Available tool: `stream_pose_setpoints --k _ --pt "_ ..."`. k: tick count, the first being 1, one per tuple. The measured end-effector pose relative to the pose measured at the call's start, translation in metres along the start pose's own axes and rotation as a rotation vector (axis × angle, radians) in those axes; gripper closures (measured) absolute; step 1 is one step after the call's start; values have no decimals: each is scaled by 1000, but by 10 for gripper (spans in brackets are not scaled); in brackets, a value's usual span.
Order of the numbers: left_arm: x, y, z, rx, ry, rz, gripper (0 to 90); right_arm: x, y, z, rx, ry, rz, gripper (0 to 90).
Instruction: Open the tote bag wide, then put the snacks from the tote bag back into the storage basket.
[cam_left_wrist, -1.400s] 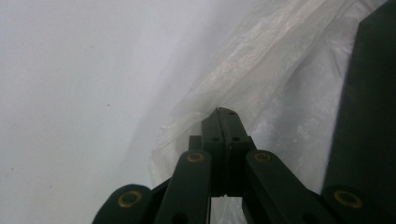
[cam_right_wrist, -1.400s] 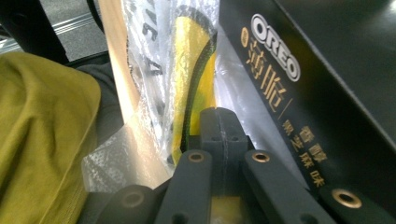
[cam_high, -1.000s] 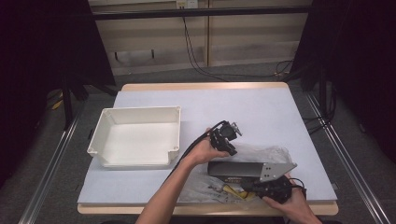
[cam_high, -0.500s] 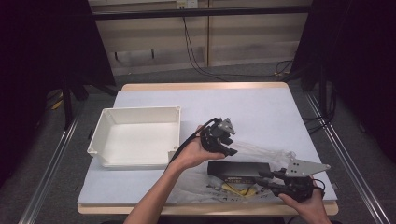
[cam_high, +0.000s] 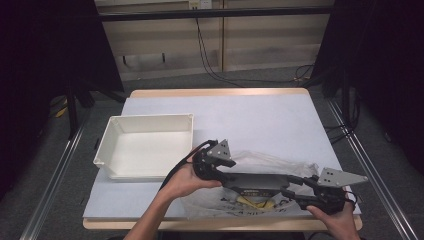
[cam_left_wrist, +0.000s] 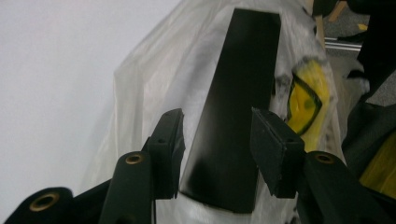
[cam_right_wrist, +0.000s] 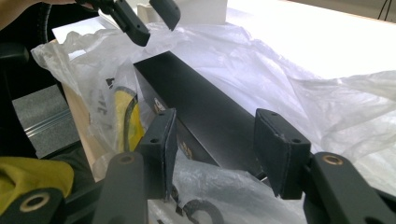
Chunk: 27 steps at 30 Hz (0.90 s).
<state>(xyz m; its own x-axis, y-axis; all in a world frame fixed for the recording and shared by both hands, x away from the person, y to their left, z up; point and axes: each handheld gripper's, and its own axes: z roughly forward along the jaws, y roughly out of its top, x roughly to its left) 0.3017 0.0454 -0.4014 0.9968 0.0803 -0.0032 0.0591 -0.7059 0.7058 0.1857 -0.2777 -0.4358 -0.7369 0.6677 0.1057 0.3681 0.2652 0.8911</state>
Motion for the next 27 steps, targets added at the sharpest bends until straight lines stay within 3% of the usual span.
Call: stream_pose_setpoints --k 6,10,15,19,22,24,25,26,27 --pt "-5 -7 1 -8 -23 -7 542 -4 -1 0 10 4 14 471" --pt "-6 -12 9 50 -34 20 467 -4 -2 0 18 5 12 451" --pt "-7 -12 15 57 -46 16 431 -7 -1 0 24 5 17 427" --pt "-6 -12 16 58 -21 25 410 -9 -1 -2 10 2 27 416" --pt "-5 -12 16 60 -2 10 374 -9 -2 -3 10 2 27 415" --pt "-2 -14 15 61 -6 0 377 -9 -3 -2 7 0 30 413" --pt "-3 -15 14 59 -3 23 400 -9 -2 -2 4 -5 29 413" --pt "-2 -16 13 55 -17 17 441 -8 -2 -3 -3 -14 25 414" --pt "-2 -16 13 48 -4 13 453 -8 -2 -4 -8 -16 30 412"
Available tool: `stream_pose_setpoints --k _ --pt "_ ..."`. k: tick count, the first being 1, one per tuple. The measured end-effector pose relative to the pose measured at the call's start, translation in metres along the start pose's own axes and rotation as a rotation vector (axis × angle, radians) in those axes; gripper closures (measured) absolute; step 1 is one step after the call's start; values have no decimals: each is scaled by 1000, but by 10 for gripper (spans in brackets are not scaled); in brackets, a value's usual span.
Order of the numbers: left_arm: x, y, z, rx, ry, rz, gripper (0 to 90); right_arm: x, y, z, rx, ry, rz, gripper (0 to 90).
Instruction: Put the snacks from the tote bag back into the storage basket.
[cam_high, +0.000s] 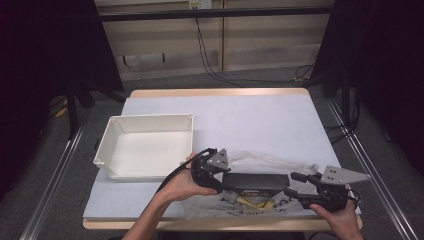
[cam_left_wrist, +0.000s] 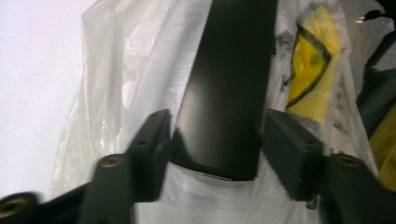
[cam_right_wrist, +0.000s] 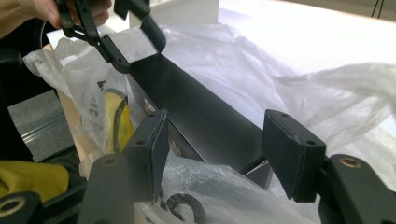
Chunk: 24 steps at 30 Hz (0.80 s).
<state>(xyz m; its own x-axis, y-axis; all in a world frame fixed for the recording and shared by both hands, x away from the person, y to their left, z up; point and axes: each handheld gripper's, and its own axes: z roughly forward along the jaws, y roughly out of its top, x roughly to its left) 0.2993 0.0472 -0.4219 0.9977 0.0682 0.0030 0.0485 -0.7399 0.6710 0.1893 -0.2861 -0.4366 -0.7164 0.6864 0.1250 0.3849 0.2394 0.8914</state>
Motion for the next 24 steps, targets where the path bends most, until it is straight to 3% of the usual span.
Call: stream_pose_setpoints --k 8,13,18,24 --pt "0 -1 9 46 9 8 360 1 0 0 -6 -13 -6 404" --pt "5 -1 12 62 -10 4 343 1 1 0 -10 -12 -6 401" --pt "2 0 21 85 -25 36 302 1 0 2 -2 -3 -3 397" --pt "2 1 28 93 -35 56 330 2 -2 2 3 -5 -1 393"
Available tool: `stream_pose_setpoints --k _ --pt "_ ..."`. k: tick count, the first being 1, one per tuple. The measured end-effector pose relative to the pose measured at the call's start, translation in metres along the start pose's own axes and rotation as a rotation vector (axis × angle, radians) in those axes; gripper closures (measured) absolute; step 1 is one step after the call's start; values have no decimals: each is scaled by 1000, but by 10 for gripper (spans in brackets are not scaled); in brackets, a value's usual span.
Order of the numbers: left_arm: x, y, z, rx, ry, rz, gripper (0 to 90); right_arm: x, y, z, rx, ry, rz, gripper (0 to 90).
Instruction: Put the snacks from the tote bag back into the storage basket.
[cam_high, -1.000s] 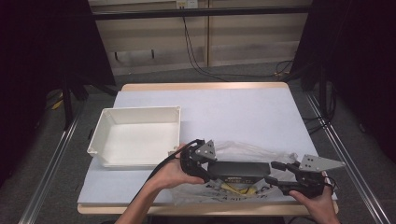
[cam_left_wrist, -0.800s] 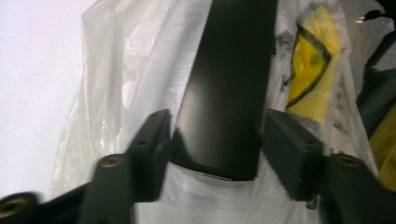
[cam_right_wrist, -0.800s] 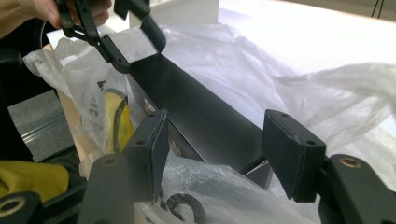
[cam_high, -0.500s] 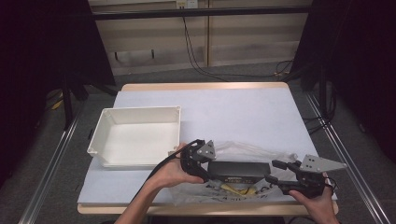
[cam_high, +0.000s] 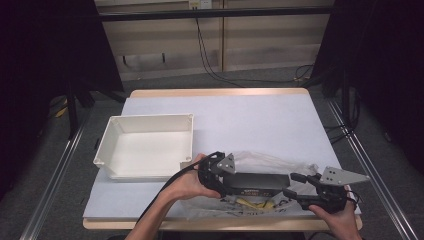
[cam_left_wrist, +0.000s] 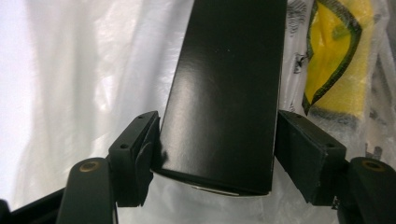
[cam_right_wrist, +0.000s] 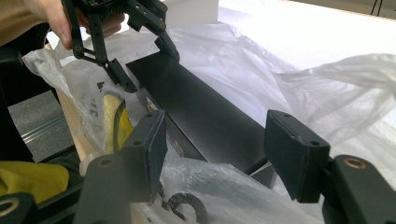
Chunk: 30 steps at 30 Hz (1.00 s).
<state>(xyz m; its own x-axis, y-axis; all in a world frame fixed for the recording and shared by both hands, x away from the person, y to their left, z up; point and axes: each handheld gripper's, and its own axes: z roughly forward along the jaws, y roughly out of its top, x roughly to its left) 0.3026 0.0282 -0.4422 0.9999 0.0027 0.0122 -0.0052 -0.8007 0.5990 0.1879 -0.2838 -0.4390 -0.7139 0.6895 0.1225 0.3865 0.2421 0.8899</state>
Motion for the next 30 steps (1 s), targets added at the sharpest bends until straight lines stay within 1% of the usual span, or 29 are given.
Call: stream_pose_setpoints --k 3,4,5,7,9,11,12,14,15,16,17,18,21,22,23,24,25,26,29,30 --pt "1 -1 3 13 -4 5 344 0 0 0 -2 -1 1 391" --pt "2 -2 6 31 -16 7 347 1 1 0 -2 -1 -1 389" --pt "2 -2 7 36 -18 15 351 1 1 0 1 -1 -1 388" --pt "2 -2 9 32 -12 7 350 0 0 0 5 3 -7 388" --pt "2 -3 9 32 -5 7 356 0 -1 0 3 0 1 384" --pt "2 -2 8 32 -13 10 371 0 -1 -1 4 1 3 375" --pt "1 -2 6 39 -25 14 394 0 -1 -1 4 0 3 375" --pt "1 -2 5 38 -24 20 404 0 -1 -1 4 -1 2 373" --pt "1 -2 6 33 -25 18 408 -1 -1 -1 6 5 2 373" --pt "1 -2 6 32 -30 28 412 -1 -2 0 7 3 3 366" --pt "1 -2 6 32 -30 28 414 -1 -2 0 7 3 3 366" --pt "1 -2 5 32 -30 25 417 -1 -2 1 14 2 7 342" --pt "1 -2 5 26 -32 18 422 -1 -2 1 18 0 14 326" --pt "1 -1 4 39 -34 24 423 -1 -2 1 16 -1 13 318" --pt "1 -1 4 39 -34 24 423 -1 -2 1 16 -1 13 318" --pt "1 -1 4 24 -35 6 423 -2 -2 0 13 -1 14 312" --pt "1 -1 4 24 -35 6 422 -2 -2 0 13 -1 14 312" --pt "2 -1 3 30 -46 1 422 -2 -2 0 11 -3 12 311" --pt "1 -1 1 20 -37 -1 424 -1 -2 -1 8 -11 13 288" --pt "1 -1 0 20 -43 4 425 -1 -2 -1 4 -10 10 283"
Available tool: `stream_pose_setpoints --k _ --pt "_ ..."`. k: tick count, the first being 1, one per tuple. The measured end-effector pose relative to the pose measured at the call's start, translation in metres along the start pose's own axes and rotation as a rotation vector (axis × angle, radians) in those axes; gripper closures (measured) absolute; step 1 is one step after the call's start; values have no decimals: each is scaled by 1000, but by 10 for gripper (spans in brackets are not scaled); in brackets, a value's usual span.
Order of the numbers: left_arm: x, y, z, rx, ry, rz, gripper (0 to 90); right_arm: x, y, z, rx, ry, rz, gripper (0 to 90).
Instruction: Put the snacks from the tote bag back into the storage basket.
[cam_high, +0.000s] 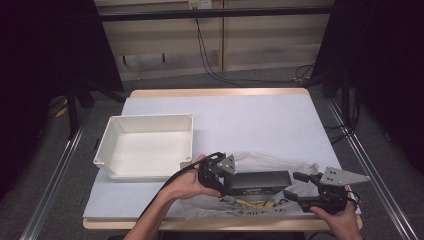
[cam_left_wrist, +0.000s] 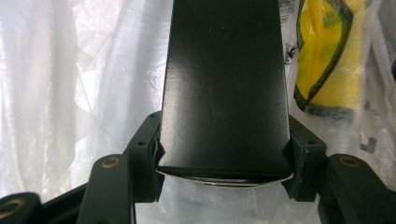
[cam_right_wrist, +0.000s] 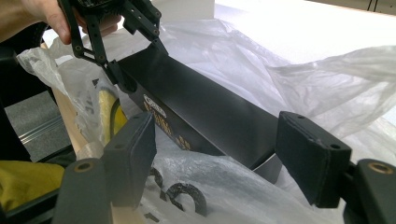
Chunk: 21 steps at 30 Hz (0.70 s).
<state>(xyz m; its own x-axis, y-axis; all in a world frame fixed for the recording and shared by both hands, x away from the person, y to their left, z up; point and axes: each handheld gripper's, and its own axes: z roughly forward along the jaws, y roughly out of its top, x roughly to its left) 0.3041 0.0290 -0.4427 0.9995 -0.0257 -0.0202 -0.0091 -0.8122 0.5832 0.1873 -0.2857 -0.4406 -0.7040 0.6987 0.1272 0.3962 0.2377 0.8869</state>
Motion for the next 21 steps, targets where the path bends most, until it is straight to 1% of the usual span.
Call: stream_pose_setpoints --k 2,3,5,6,8,9,10,11,12,13,14,15,18,21 --pt "1 0 -2 -1 1 0 425 0 0 0 -2 -3 -1 261" --pt "1 0 -5 -16 6 -7 425 0 0 0 -2 -5 0 249" --pt "2 -1 -7 -21 4 -8 426 0 0 0 -2 -6 1 243" --pt "2 -1 -10 -36 14 -13 426 0 0 0 -1 -9 2 224" --pt "2 -1 -11 -38 11 -9 427 0 0 0 -5 -10 0 219" --pt "2 -1 -14 -27 11 -9 427 0 0 0 -7 -11 0 217" --pt "3 -1 -16 -44 5 -19 427 1 0 -1 -25 -10 -3 212" --pt "3 -1 -16 -44 5 -19 427 1 0 -1 -25 -10 -3 212" --pt "3 -2 -17 -54 15 -21 427 2 1 -2 -47 -13 -13 192" --pt "3 -2 -17 -54 15 -21 427 2 1 -2 -47 -13 -13 192" --pt "3 -2 -18 -41 9 -13 427 3 1 -3 -55 -11 -14 190" --pt "2 -2 -18 -57 14 -21 427 3 1 -3 -62 -9 -14 187" --pt "4 -1 -24 -44 9 -21 428 4 1 -4 -83 -3 -18 173" --pt "4 -1 -26 -52 7 -32 428 4 1 -4 -89 2 -16 168"
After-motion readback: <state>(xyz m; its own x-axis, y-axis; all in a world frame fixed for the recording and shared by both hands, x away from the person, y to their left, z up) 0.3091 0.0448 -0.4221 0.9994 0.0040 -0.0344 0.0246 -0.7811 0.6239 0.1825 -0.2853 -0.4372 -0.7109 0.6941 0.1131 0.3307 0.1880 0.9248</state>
